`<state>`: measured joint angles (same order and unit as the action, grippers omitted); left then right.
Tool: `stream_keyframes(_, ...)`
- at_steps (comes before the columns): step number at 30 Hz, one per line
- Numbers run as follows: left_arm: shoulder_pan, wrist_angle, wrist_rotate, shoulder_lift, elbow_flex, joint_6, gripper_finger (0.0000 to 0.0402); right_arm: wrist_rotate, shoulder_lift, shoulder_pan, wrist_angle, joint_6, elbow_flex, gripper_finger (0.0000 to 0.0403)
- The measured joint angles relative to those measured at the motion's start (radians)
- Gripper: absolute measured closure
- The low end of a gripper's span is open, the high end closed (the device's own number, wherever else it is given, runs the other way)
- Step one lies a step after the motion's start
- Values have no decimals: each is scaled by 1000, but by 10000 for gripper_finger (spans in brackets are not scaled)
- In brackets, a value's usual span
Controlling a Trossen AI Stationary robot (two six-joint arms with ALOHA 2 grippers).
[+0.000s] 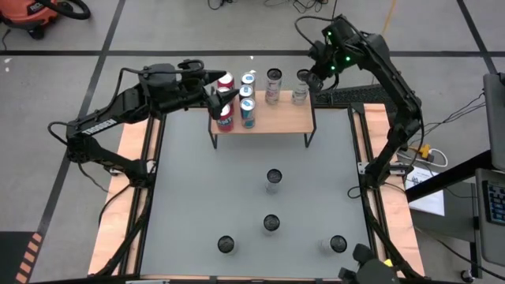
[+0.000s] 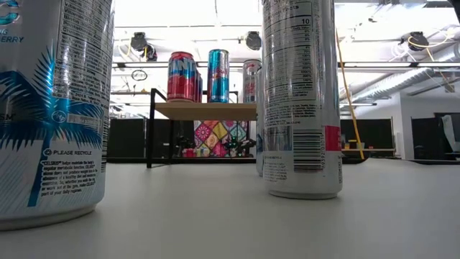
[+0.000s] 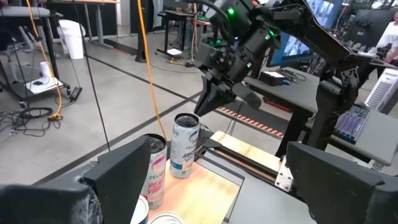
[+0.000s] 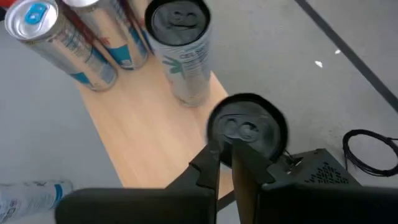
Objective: Place canned beverage on shelf
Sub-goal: Adjust the white-blue soda can on the shelf
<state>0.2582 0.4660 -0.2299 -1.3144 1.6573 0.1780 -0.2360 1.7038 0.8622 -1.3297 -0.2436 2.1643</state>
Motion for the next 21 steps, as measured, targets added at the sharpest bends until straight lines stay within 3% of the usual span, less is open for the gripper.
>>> stream_keyframes(21, -32, 0, -8, 0, 0, 1, 27, -4, 43, 40, 45, -8, -28, 392)
